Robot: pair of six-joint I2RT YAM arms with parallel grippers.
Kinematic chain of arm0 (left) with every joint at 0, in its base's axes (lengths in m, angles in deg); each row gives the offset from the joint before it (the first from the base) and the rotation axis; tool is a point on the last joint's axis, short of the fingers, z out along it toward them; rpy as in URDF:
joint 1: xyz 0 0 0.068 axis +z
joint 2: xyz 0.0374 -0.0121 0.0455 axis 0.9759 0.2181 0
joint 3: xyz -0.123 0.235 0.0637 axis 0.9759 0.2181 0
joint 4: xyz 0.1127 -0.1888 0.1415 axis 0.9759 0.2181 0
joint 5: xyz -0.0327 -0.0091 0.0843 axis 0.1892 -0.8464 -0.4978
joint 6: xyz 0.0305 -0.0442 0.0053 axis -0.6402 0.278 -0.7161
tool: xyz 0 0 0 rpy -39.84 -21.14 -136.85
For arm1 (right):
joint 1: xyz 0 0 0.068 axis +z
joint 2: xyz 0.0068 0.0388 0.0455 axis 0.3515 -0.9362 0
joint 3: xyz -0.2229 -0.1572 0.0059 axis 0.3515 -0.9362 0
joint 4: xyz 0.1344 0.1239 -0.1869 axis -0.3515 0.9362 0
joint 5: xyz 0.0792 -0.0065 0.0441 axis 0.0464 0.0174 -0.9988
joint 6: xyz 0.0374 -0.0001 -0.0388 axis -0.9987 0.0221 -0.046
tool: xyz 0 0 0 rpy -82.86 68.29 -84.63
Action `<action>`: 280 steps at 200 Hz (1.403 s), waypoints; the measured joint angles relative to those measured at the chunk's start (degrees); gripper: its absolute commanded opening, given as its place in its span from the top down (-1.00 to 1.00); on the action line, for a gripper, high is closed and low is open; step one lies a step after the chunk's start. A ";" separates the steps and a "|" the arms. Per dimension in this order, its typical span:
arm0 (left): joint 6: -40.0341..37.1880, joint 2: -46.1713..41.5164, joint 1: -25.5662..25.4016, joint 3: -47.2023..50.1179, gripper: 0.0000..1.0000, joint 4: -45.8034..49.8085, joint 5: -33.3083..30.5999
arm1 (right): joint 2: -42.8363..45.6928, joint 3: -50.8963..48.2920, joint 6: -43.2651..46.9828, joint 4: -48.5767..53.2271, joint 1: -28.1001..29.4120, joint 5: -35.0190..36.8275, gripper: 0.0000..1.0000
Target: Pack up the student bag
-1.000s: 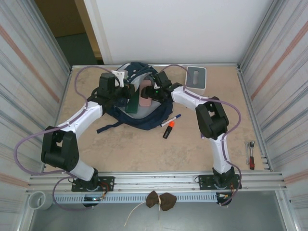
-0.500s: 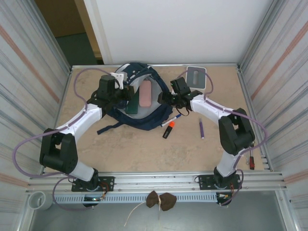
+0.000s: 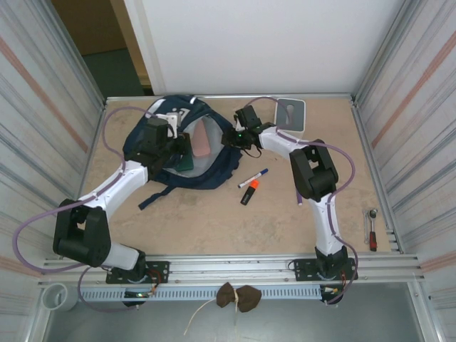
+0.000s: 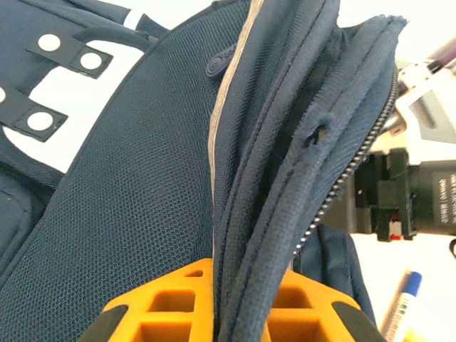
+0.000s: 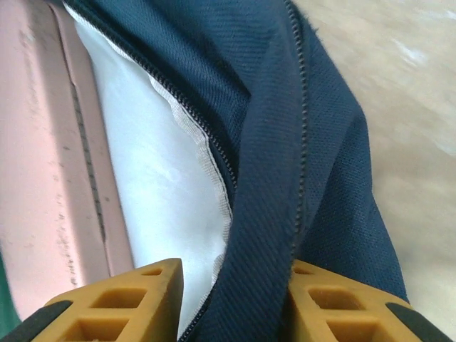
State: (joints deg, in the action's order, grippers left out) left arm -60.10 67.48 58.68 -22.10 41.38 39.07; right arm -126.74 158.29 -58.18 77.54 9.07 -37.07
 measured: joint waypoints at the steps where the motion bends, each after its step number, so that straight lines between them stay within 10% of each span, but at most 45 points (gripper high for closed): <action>1: 0.00 0.00 0.00 0.00 1.00 0.04 -0.13 | -0.15 0.22 0.00 -0.07 0.02 -0.11 0.31; 97: 0.04 13.09 -6.84 -12.59 0.93 6.03 -6.54 | -11.08 19.37 -1.95 -0.61 -5.88 -11.17 0.45; 172: -5.33 17.70 -13.00 -20.13 -0.22 4.70 1.57 | -3.15 11.34 2.69 6.12 -16.59 -6.47 -0.23; 235: -18.69 -0.90 4.79 -1.14 -0.43 2.84 0.28 | 23.61 -18.16 4.50 2.45 -9.68 -0.33 -0.34; 280: -36.33 -1.62 7.52 5.05 -0.42 2.67 -3.89 | 21.64 -26.93 2.51 -1.60 -0.42 2.27 -0.24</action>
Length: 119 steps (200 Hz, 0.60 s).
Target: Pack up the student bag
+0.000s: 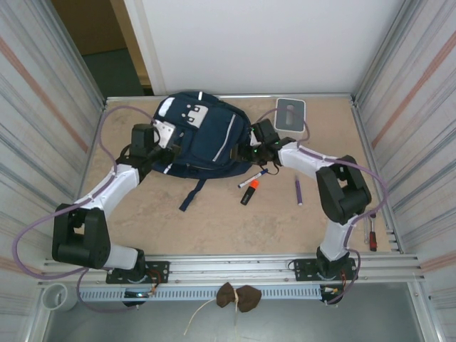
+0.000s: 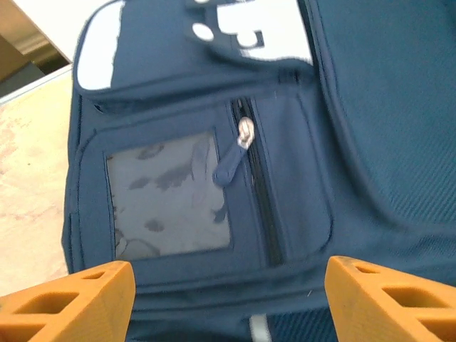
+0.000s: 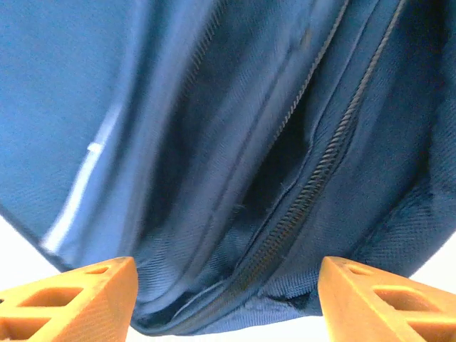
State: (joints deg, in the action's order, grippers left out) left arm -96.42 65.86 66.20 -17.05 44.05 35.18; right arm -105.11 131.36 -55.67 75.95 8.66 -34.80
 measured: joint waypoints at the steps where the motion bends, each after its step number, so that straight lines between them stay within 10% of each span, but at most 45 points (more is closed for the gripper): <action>1: -0.37 0.00 0.00 0.11 -0.42 -0.02 -0.04 | -0.22 0.02 0.02 -0.02 0.00 0.02 -0.23; 119: -35.60 10.88 -3.13 2.80 -0.36 -2.75 4.07 | -13.42 16.33 6.80 2.47 -8.28 12.15 -0.06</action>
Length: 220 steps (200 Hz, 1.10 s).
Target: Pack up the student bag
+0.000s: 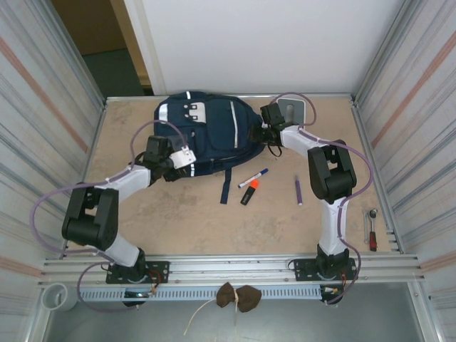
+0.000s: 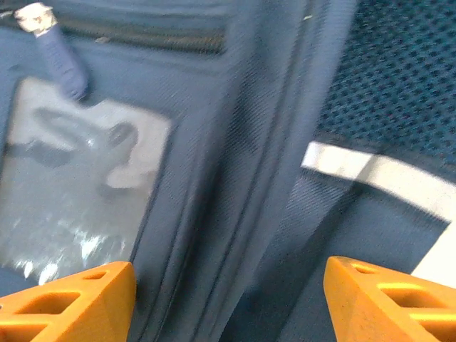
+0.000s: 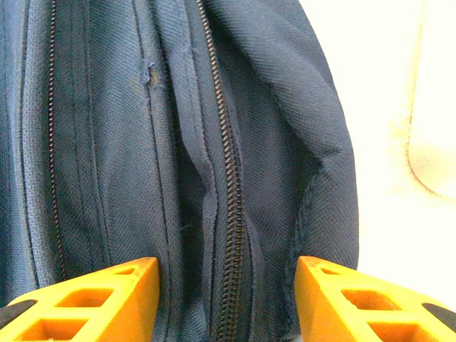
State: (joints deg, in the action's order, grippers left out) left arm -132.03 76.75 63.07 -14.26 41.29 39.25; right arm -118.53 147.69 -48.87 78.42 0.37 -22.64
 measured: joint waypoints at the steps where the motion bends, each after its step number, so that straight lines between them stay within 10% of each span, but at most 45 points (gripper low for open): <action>1: -0.04 0.15 -0.02 -0.09 -0.35 0.00 0.00 | 0.00 0.00 0.02 0.02 0.00 0.02 -0.06; 88: 0.42 7.26 -0.61 -8.15 0.93 3.52 0.55 | 10.27 -8.37 5.62 1.49 0.94 -0.52 -0.28; 165: 8.35 3.72 -0.13 -9.70 1.00 9.09 8.13 | 19.52 -19.06 10.73 -8.70 21.20 -0.72 -0.05; 220: 9.90 3.56 0.13 -9.70 1.00 9.40 10.05 | 11.67 -16.96 13.73 -13.20 24.59 5.35 0.01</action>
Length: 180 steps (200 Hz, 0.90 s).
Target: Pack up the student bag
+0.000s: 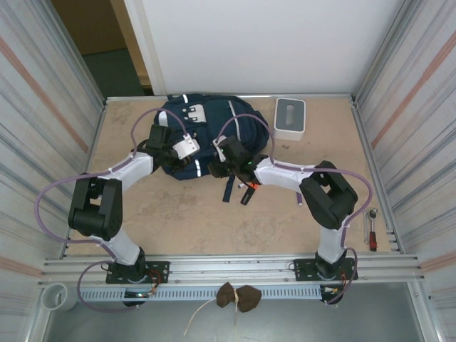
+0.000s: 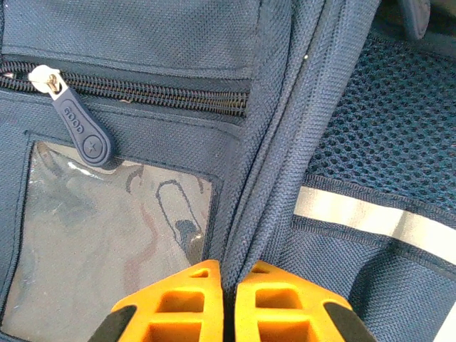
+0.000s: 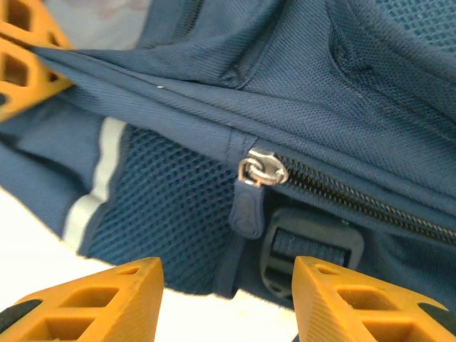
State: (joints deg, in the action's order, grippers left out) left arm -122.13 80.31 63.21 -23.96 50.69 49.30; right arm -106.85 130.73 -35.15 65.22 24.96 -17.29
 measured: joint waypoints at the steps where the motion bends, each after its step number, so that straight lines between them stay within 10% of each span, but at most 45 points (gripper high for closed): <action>1: 0.02 0.00 0.00 0.00 1.00 0.00 0.02 | -0.17 0.11 0.04 0.00 0.04 0.22 0.01; 65: 0.79 0.00 0.00 0.00 1.00 0.00 0.31 | -5.73 5.38 -0.72 -0.92 2.82 11.02 0.12; 115: 0.74 0.00 0.35 0.00 1.00 -0.02 0.59 | -8.44 8.61 -3.52 -0.17 2.91 16.72 0.70; 180: 0.33 -0.09 0.96 0.20 1.00 0.04 2.21 | -2.80 2.82 -4.28 -1.07 1.09 10.36 1.00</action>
State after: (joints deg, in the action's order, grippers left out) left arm -121.80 80.22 64.17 -23.76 50.74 51.51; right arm -109.65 133.55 -39.43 64.14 26.05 -6.93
